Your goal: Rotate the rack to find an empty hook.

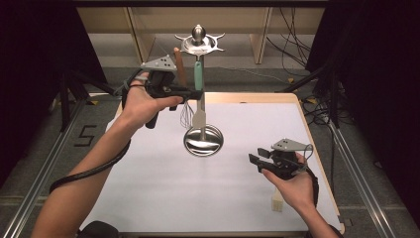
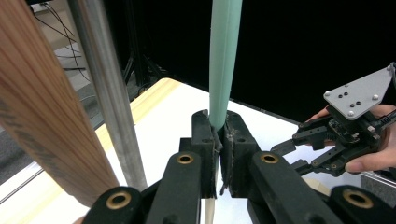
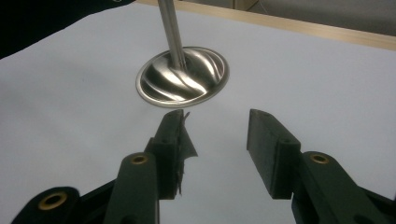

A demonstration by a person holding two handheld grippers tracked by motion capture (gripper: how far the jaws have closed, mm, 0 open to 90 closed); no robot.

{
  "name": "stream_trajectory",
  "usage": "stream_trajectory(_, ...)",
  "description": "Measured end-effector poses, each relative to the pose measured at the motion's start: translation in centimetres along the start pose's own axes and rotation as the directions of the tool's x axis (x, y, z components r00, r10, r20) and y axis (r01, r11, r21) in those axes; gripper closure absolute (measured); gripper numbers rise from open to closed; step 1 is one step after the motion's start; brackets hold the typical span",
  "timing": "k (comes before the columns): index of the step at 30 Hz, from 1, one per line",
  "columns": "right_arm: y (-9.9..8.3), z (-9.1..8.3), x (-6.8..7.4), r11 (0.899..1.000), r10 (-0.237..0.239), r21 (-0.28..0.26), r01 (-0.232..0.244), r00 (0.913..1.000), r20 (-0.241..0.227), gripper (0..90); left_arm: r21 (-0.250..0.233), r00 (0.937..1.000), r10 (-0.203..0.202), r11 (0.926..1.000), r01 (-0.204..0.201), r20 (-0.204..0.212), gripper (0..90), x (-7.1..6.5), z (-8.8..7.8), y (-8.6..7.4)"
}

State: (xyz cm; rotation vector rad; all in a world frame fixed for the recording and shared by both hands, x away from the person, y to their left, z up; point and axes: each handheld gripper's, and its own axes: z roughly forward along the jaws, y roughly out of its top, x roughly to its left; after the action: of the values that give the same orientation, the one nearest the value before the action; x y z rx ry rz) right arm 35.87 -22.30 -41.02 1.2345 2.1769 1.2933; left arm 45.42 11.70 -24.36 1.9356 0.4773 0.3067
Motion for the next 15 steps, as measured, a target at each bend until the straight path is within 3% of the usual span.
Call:
stream_trajectory(2,-0.01,-0.12,0.23,1.000,0.026,0.012,-0.026,0.9996,0.003,57.4,-0.001,1.0000,-0.002,1.0000,0.002,0.003,84.1,-0.08,0.02,-0.05)
stream_trajectory(3,0.00,-0.03,0.06,1.000,-0.003,-0.005,0.003,1.0000,0.007,57.4,-0.001,0.9994,-0.034,0.9994,0.034,0.005,84.1,-0.46,0.03,-0.12)
stream_trajectory(5,0.01,0.00,0.09,1.000,-0.004,-0.004,0.004,1.0000,0.004,57.4,-0.012,0.9997,0.015,0.9998,-0.015,0.018,84.1,-0.25,0.03,0.06)
stream_trajectory(6,0.01,-0.06,0.20,1.000,0.006,0.005,-0.006,1.0000,0.005,57.4,-0.012,0.9997,0.015,0.9998,-0.015,0.018,84.1,-0.25,0.03,0.06)
stream_trajectory(7,0.01,-0.06,0.20,1.000,0.006,0.006,-0.006,1.0000,0.005,57.4,-0.011,0.9990,-0.044,0.9990,0.044,0.009,84.1,-0.82,-0.18,0.09)
stream_trajectory(8,0.01,-0.06,0.20,1.000,0.006,0.006,-0.006,1.0000,0.005,57.4,-0.011,0.9990,-0.044,0.9990,0.044,0.009,84.1,-0.82,-0.18,0.09)
stream_trajectory(9,0.00,-0.02,0.09,1.000,-0.009,-0.006,0.009,0.9999,0.005,57.4,-0.014,0.9999,0.006,0.9999,-0.006,0.009,84.1,-0.52,-0.31,0.30)
stream_trajectory(10,0.01,-0.06,0.11,1.000,0.002,-0.006,-0.002,1.0000,0.005,57.4,-0.018,0.9997,0.020,0.9996,-0.020,0.014,84.1,-0.42,-0.34,0.37)
stream_trajectory(12,-0.02,0.02,0.11,1.000,0.002,-0.019,-0.002,1.0000,0.009,57.4,-0.016,0.9998,0.015,0.9998,-0.015,0.013,84.1,-0.50,-0.48,0.47)
stream_trajectory(13,0.06,-0.10,0.09,1.000,0.007,-0.005,-0.007,1.0000,0.001,57.4,-0.019,0.9993,0.032,0.9993,-0.032,0.019,84.1,-0.37,-0.46,0.56)
stream_trajectory(14,0.07,-0.09,0.08,1.000,0.005,-0.005,-0.005,1.0000,0.001,57.4,-0.009,0.9999,0.000,1.0000,0.000,0.012,84.1,-0.56,-0.49,0.60)
stream_trajectory(15,0.08,-0.08,0.05,1.000,-0.001,-0.006,0.001,1.0000,0.003,57.4,-0.007,0.9999,-0.004,1.0000,0.004,0.015,84.1,-0.51,-0.45,0.64)
